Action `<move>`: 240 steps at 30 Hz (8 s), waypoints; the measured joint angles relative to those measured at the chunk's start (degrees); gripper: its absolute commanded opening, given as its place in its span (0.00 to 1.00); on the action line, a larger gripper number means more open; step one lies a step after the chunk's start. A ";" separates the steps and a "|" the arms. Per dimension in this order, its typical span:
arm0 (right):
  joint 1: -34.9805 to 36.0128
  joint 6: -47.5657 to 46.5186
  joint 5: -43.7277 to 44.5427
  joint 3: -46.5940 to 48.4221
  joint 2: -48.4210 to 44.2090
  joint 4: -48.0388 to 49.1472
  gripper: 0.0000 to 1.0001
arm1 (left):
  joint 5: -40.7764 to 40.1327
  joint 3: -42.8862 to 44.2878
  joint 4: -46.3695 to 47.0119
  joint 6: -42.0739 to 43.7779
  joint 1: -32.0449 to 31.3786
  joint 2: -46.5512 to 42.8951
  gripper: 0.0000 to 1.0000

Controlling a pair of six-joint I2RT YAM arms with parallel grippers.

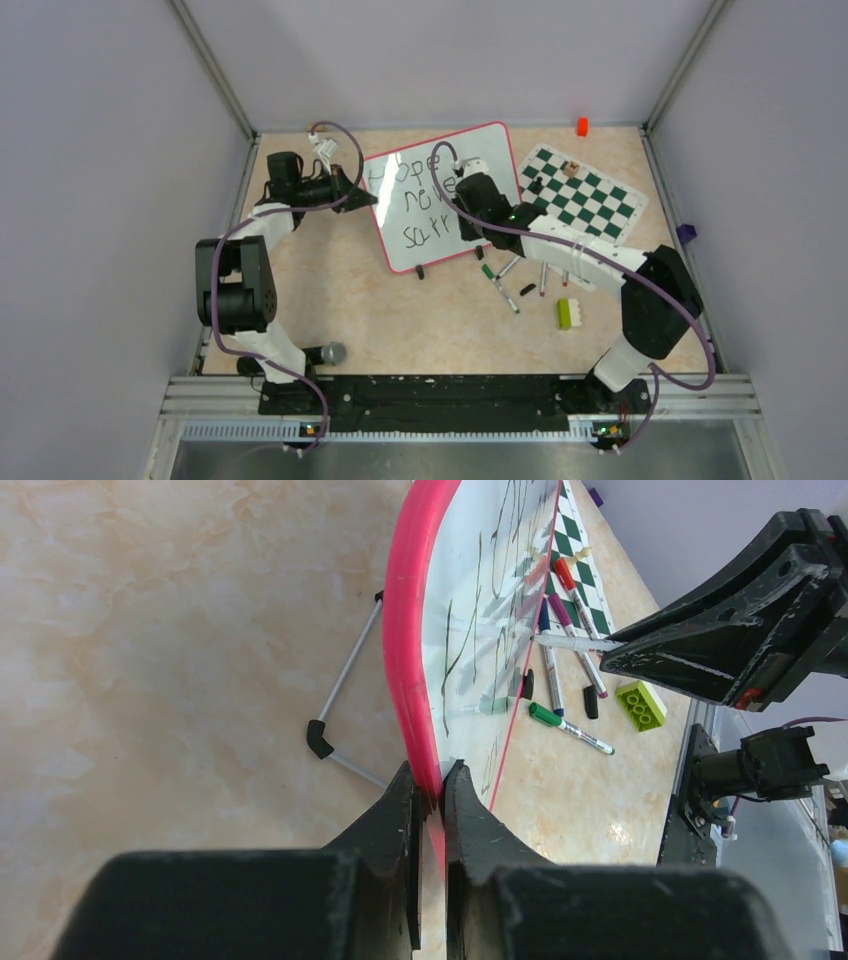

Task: Write a sentence on the whiteboard

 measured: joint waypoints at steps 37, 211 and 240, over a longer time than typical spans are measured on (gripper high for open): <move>0.04 0.11 0.07 1.64 2.82 -0.92 0.00 | -0.13 0.00 0.00 0.00 0.00 0.00 0.00; -3.74 -8.57 -7.06 -9.49 -13.27 2.19 0.00 | -0.33 0.31 -0.83 0.46 -0.11 -0.02 0.00; -3.69 -8.55 -0.70 -0.68 -1.99 -0.46 0.00 | -0.22 0.66 -1.84 1.57 -0.15 -0.09 0.00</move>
